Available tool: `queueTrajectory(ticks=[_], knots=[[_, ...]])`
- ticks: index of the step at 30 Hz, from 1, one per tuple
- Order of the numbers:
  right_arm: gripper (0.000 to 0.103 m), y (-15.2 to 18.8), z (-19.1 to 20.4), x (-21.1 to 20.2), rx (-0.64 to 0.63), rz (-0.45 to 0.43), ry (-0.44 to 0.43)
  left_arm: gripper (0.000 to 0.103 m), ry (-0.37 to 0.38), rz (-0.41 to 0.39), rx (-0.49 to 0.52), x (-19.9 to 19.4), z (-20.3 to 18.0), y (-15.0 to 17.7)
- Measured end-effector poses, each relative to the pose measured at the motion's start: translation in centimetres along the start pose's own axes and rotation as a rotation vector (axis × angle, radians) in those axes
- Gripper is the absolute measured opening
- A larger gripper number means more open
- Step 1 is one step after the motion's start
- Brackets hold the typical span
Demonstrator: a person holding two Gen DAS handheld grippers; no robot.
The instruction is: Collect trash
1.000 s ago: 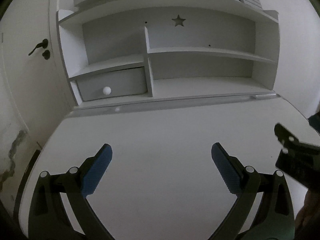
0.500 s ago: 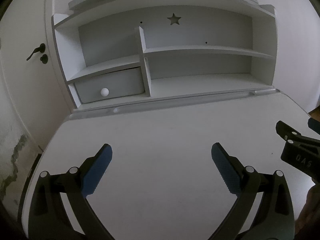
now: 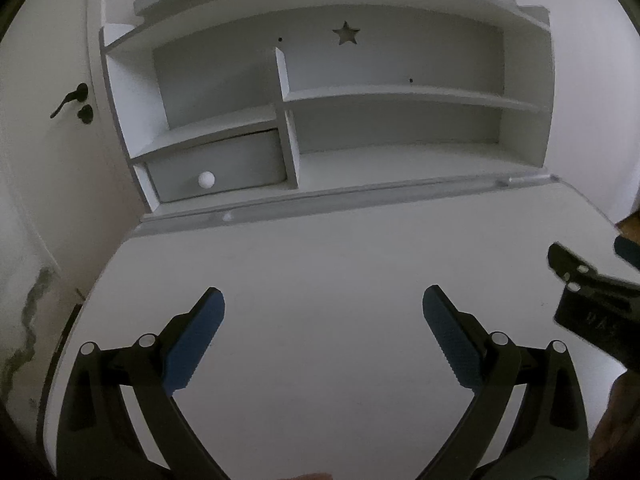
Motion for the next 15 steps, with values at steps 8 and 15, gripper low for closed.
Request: queueTrajectory(ticks=[8, 15], knots=[[0.096, 0.0, 0.0, 0.1, 0.004, 0.005, 0.003, 0.096, 0.039, 0.036, -0.024, 0.4, -0.1, 0.1], [0.096, 0.0, 0.1, 0.1, 0.001, 0.002, 0.004, 0.096, 0.061, 0.067, -0.037, 0.7, -0.5, 1.2]])
Point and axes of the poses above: each gripper's, at about its wrist camera, not at the fingertips, and x roughly the way its jaws point, z to its left, y to its underside, the point moved 9 cm from there along x, roughly the way its jaws point, and after that the axes turned 15 degrees about y, right-handed, at the moved point
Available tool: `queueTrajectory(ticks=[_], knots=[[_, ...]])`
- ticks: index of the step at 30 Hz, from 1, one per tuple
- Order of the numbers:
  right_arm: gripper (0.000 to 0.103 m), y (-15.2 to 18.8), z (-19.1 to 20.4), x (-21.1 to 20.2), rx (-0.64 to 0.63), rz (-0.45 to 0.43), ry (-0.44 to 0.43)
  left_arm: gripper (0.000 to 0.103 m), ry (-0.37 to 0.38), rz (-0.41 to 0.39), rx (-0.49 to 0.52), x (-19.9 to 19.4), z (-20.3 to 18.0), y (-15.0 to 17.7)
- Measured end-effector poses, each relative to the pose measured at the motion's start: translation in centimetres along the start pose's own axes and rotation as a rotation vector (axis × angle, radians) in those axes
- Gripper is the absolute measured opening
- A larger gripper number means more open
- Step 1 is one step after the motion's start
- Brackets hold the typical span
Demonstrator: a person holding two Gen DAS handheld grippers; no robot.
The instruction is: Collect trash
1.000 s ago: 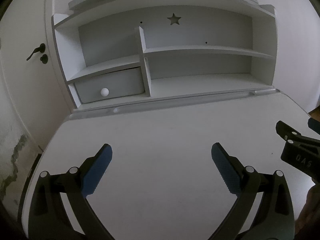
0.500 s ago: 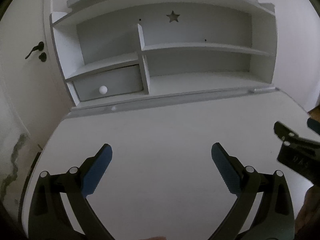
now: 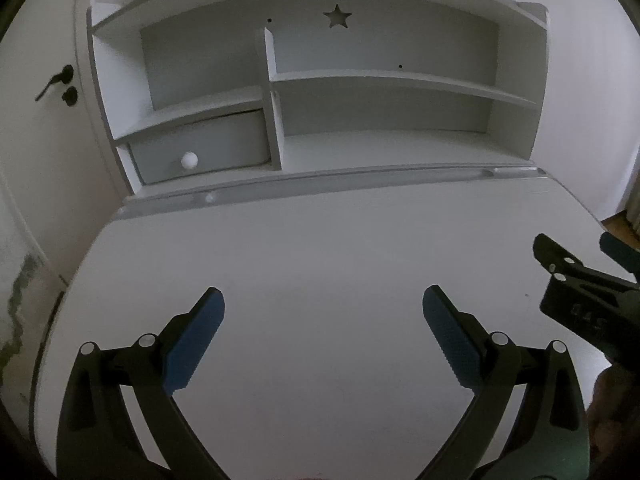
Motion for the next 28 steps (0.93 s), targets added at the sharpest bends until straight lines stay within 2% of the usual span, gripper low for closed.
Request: queueTrajectory(ticks=[7, 13, 16, 19, 23, 28], knots=[[0.096, 0.0, 0.0, 0.1, 0.009, 0.006, -0.007, 0.096, 0.009, 0.007, 0.002, 0.2, -0.1, 0.2], [0.096, 0.0, 0.1, 0.1, 0.012, 0.01, -0.014, 0.096, 0.051, 0.024, -0.007, 0.5, -0.6, 0.4], [0.096, 0.0, 0.2, 0.0, 0.011, 0.013, -0.013, 0.096, 0.066, 0.008, -0.021, 0.4, -0.6, 0.4], [0.096, 0.1, 0.3, 0.1, 0.012, 0.022, -0.015, 0.096, 0.085, 0.029, -0.018, 0.9, -0.8, 0.5], [0.096, 0.1, 0.3, 0.3, 0.018, 0.033, -0.02, 0.096, 0.051, 0.078, -0.067, 2.1, 0.0, 1.1], [0.096, 0.3, 0.3, 0.4, 0.02, 0.038, -0.024, 0.096, 0.046, 0.116, -0.118, 2.9, 1.2, 2.1]])
Point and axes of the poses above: each gripper's, at about its wrist camera, not at the fingertips, and x roughly the way its jaws point, z to its left, y to its underside, the point moved 9 cm from there along x, roughly the way its jaws point, and after that the axes turned 15 degrees about y, right-handed, at the moved point
